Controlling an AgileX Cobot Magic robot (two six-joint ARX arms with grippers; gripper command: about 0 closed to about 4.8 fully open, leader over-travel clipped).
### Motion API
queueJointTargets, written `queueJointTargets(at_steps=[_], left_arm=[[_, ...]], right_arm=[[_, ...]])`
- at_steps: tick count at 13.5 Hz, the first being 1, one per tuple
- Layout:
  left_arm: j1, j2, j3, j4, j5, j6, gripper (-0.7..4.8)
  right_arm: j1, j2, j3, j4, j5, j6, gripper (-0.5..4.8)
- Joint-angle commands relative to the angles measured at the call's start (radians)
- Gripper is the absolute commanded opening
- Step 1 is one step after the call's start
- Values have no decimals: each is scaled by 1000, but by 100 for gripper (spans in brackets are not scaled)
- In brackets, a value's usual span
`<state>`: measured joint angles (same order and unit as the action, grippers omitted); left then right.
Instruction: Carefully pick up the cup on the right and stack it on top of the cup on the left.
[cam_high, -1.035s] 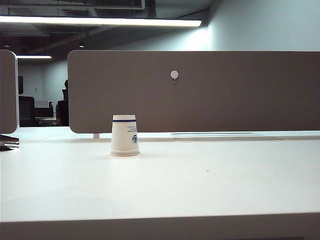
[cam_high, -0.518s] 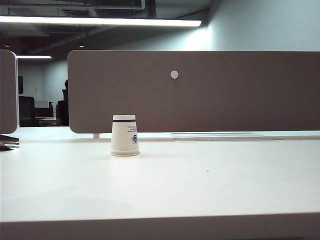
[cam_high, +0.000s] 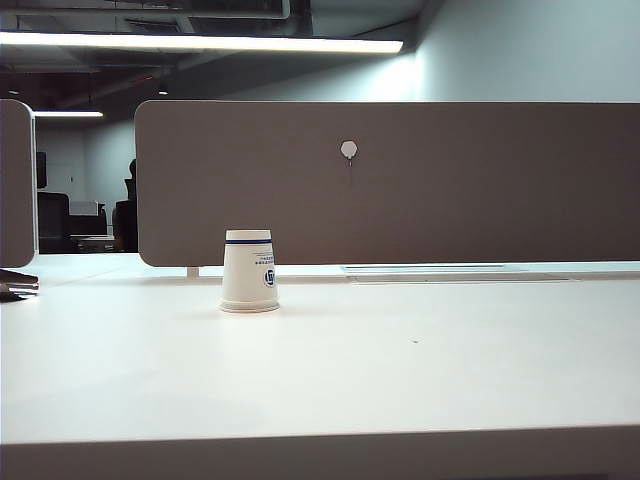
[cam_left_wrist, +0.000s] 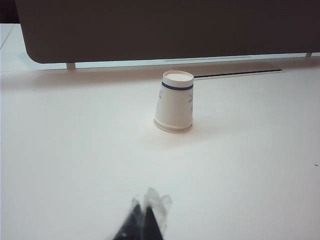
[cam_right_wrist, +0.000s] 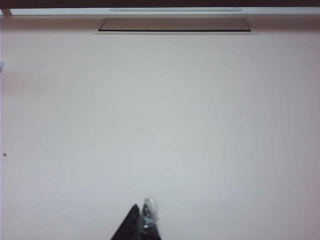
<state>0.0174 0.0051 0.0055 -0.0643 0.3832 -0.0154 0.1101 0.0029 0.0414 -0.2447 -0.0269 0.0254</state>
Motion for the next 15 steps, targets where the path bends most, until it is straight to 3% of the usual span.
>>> queueJointTargets(at_steps=[1,15], left_arm=[[-1,0,2,13,7,4,-6],[-1,0,2,13,7,4,-6]], right_arm=[[0,-2,0,18,-2,-4,-1],[-1,-2,-36,93,-2,-38,-1]])
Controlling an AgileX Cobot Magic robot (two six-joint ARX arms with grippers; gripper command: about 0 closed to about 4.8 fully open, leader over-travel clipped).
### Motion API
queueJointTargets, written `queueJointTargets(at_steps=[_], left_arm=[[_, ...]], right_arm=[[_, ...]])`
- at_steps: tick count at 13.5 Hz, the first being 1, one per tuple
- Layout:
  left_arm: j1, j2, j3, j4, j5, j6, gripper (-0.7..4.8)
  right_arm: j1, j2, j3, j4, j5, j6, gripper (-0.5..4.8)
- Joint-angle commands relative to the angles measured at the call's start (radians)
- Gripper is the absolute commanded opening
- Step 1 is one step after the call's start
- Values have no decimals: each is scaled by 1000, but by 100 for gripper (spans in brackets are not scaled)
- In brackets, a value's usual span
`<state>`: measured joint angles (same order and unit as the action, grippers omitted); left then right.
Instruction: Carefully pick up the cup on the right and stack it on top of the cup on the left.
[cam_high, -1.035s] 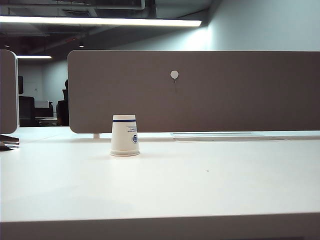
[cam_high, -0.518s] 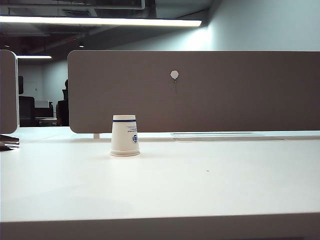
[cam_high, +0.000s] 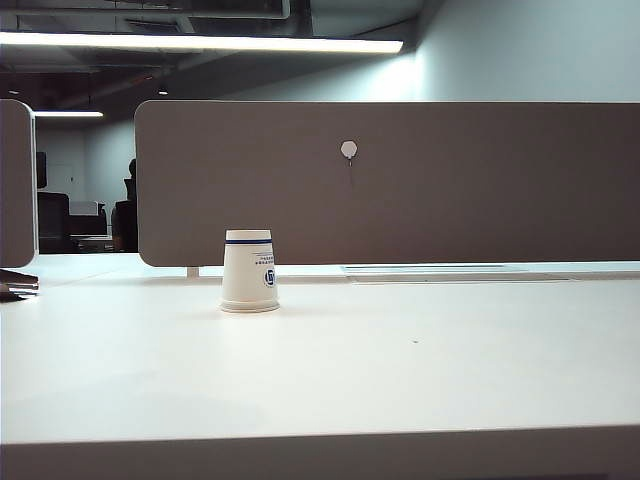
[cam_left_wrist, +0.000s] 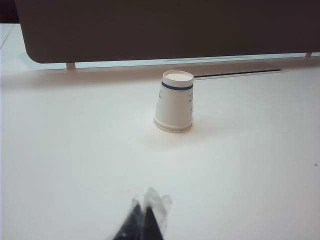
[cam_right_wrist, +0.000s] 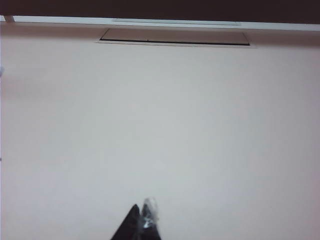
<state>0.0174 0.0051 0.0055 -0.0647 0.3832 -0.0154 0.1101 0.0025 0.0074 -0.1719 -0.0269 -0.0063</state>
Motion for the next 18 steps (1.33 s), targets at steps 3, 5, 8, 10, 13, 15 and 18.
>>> queueJointTargets(at_steps=[3,5,8,10,13,15,18], left_arm=[[-1,0,2,14,7,0,-6],[-1,0,2,14,7,0,-6],[-1,0,2,14,7,-5,-6],[-1,0,2,14,6,-23,-5],[-1,0,2,13,6,-23,-6],[-1,0,2,10,6,-23,-6],[-1,0,2,-20,4,-23,-6]], right_arm=[[-1,-2,-2,22,-2,-18,-1],[-1,-2,-2,23,-2,-21,-1],[-1,-2,-2,23,-2,-29,-1],[-2,-2,-2,23,2,-33,-1],[-2,-2,-2,26,13,-51,-1],[-2,-2,-2,28,28,-51,-1],[-2,-2,-2,60,28,-51,-1]])
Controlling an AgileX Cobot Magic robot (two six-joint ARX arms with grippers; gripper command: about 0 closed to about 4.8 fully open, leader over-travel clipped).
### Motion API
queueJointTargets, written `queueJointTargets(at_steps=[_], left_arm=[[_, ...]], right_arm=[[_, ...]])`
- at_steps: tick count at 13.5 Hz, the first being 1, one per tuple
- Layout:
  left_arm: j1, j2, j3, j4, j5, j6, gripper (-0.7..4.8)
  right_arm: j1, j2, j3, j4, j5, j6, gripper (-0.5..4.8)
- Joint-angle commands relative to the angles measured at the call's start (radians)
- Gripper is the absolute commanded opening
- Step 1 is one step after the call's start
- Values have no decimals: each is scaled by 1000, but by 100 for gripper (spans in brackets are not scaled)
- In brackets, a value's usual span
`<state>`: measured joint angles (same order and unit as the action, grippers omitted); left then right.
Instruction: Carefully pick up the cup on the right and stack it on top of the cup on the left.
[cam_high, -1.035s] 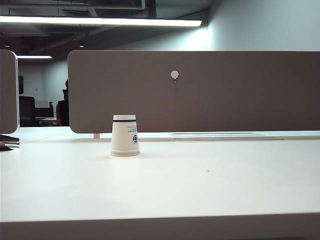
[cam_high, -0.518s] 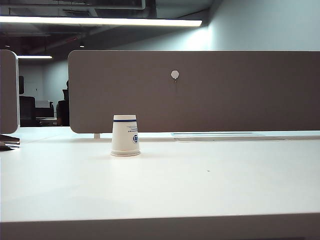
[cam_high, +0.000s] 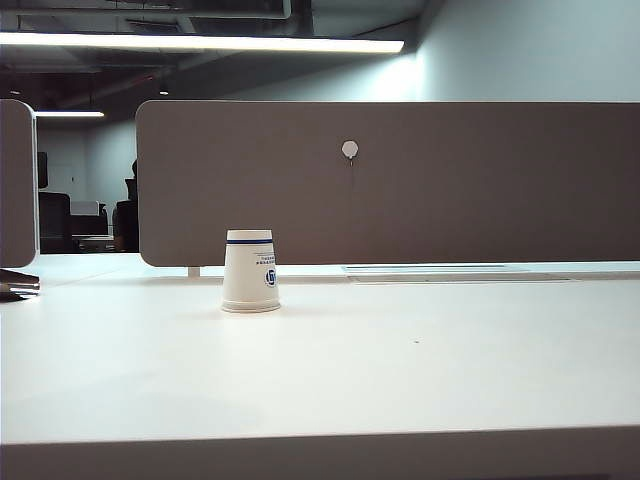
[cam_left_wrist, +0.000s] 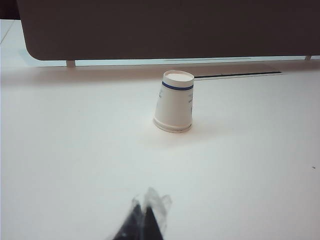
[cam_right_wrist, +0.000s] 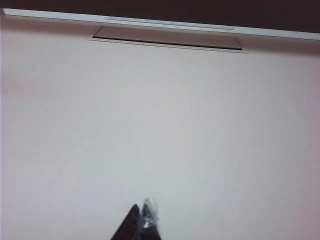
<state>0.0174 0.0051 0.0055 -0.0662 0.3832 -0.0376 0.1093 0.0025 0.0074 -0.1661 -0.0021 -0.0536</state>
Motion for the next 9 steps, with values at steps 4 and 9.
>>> queueJointTargets(at_steps=[4,9], left_arm=[[-1,0,2,-73,3,-4,-6],[-1,0,2,-80,-5,-4,-6]], right_arm=[[-1,-2,-2,88,3,-3,-1],[-1,-2,-2,88,3,-3,-1]])
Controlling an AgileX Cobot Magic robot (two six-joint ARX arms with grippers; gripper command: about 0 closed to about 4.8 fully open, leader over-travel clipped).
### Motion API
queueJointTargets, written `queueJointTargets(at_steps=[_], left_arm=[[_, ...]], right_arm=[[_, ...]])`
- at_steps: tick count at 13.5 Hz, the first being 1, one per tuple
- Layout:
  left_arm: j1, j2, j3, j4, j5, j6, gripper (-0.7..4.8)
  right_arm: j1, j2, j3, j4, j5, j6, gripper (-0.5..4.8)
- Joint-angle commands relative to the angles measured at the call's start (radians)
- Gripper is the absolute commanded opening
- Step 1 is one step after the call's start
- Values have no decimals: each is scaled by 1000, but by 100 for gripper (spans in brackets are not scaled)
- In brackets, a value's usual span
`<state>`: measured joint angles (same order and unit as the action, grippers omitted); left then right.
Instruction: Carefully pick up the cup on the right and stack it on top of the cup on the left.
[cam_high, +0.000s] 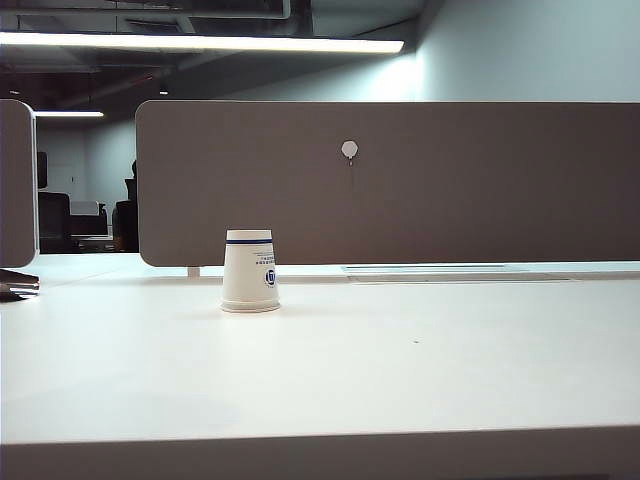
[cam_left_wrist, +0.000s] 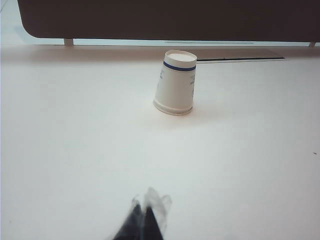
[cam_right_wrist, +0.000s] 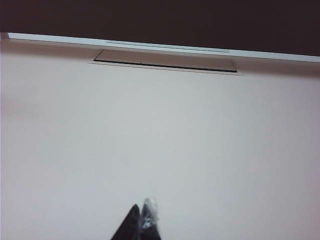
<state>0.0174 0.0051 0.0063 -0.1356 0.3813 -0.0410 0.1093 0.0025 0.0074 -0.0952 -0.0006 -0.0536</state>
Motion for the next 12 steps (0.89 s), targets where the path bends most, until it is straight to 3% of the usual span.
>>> queueJointTargets(at_steps=[1,9,12], left_arm=[[0,0,1,-5,-3,0,-6],[-1,0,1,181,-2,-1,-6],[-1,0,1,194,1,-1,-6]], right_arm=[[-1,-2,-2,17,1,-2,-1],[0,-2,-2,17,0,-2,-1],[-1,-2,-2,17,1,-2,0]])
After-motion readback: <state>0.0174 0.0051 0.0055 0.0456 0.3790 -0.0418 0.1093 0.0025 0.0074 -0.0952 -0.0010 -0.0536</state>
